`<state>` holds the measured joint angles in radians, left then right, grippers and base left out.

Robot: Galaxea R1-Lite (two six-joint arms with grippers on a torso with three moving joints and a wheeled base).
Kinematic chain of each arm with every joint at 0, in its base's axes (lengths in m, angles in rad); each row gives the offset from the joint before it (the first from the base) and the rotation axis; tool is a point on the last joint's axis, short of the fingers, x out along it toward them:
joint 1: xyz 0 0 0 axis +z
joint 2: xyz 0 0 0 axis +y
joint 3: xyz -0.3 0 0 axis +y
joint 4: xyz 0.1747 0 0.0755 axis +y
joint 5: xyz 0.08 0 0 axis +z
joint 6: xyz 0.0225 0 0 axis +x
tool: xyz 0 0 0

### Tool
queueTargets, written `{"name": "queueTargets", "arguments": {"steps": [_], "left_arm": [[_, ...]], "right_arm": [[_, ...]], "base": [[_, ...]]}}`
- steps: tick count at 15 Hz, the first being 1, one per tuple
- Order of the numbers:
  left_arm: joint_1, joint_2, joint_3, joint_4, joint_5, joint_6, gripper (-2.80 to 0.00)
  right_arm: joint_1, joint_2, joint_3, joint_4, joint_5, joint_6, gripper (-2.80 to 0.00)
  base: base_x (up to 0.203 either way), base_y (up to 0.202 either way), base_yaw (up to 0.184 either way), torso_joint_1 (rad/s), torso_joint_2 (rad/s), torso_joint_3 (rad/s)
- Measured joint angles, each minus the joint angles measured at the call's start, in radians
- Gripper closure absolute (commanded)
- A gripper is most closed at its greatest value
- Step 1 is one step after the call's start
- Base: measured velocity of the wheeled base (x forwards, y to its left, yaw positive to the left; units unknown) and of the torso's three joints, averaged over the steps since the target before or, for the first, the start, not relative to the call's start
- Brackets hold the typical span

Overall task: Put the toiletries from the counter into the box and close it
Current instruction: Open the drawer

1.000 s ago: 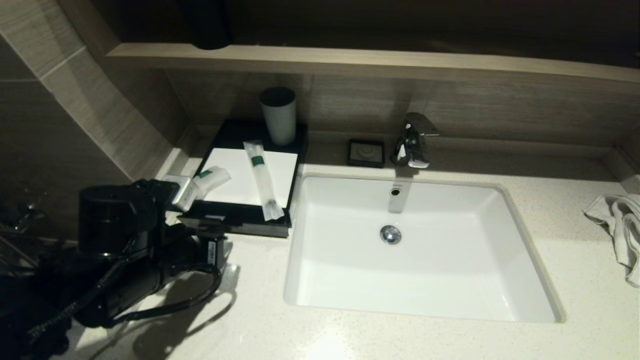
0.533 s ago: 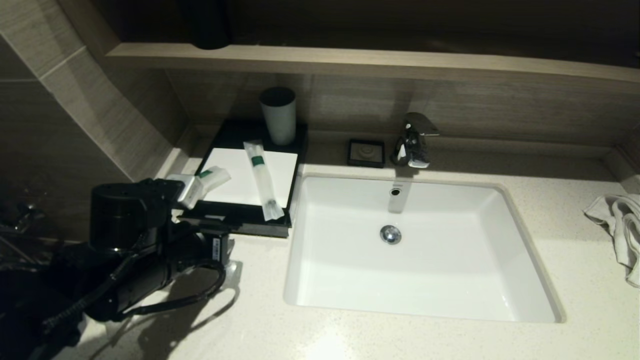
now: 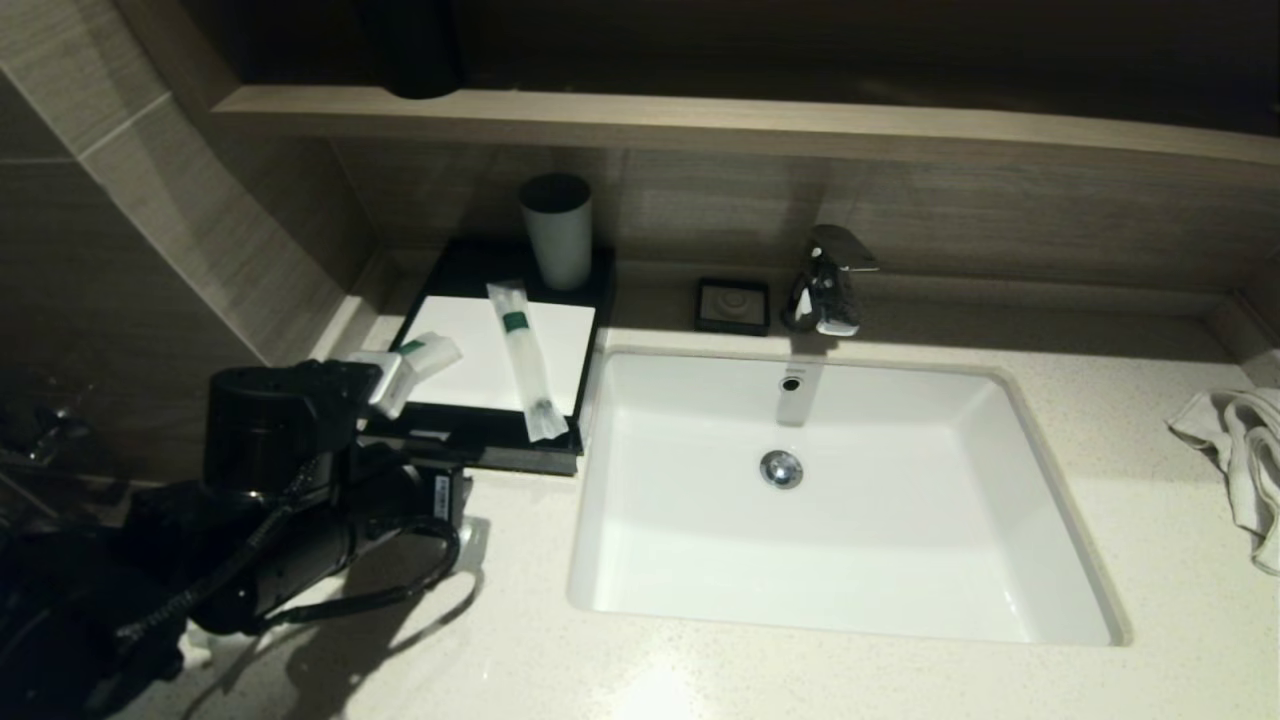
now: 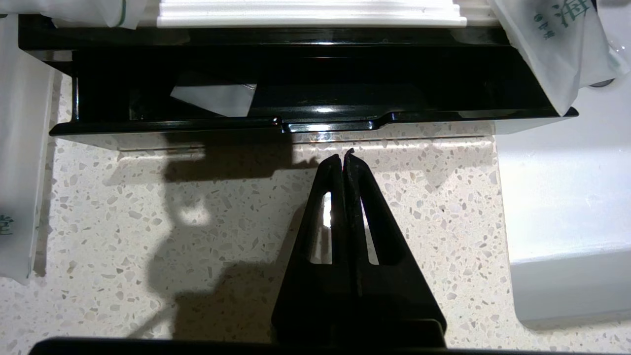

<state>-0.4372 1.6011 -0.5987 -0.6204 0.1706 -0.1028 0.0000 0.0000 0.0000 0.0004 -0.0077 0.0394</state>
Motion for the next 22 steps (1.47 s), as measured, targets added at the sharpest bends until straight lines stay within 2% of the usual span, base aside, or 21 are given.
{"name": "queueTargets", "arguments": {"steps": [22], "left_arm": [[0.001,0.048,-0.029,-0.035,0.0,0.002,0.0]], "right_arm": [[0.0,0.0,0.0,0.0,0.0,0.0,0.0]], "base": [[0.0,0.0,0.0,0.0,0.0,0.0]]}}
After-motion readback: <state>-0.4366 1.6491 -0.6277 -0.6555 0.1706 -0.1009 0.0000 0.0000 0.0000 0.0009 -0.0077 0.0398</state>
